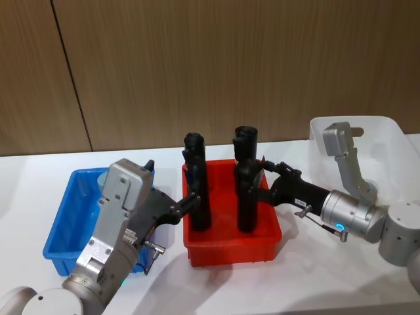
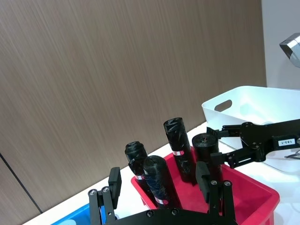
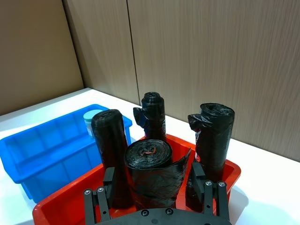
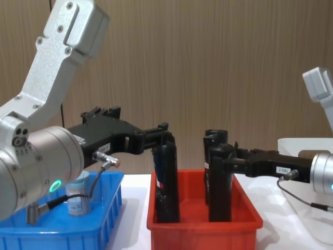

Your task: Pick the cotton swabs from the blue box and place them into the white box.

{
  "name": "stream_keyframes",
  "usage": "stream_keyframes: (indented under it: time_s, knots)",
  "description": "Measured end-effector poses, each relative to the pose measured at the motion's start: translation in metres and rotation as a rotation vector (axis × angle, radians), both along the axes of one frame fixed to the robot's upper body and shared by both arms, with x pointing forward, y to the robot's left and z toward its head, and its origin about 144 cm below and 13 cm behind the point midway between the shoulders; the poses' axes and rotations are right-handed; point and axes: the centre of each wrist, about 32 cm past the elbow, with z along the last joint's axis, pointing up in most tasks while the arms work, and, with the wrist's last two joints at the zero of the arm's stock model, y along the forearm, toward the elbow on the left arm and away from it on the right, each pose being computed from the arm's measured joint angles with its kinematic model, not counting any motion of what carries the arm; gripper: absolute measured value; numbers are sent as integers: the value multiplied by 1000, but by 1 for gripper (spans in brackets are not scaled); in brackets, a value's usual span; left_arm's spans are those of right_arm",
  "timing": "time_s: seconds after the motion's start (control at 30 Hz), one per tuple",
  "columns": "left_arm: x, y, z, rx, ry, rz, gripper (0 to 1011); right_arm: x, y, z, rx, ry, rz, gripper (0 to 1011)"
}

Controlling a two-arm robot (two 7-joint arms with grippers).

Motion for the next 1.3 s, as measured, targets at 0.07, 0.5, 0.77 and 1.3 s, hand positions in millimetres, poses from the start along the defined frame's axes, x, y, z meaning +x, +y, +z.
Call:
stream_keyframes:
  time_s: [0.07,0.5,0.77,1.3]
  knots:
    - [0,0,0,0,0,0,1004,2,0,-1,-1,-1,-1,1002]
    - [0,0,0,0,0,0,1004,11,1,-3,-14,-4,-2,1001]
    - [0,0,0,0,0,0,1004,15,3,-3,-14,-8,15,1002]
    - [0,0,0,0,0,0,1004,20,9,-1,-9,-30,55,577]
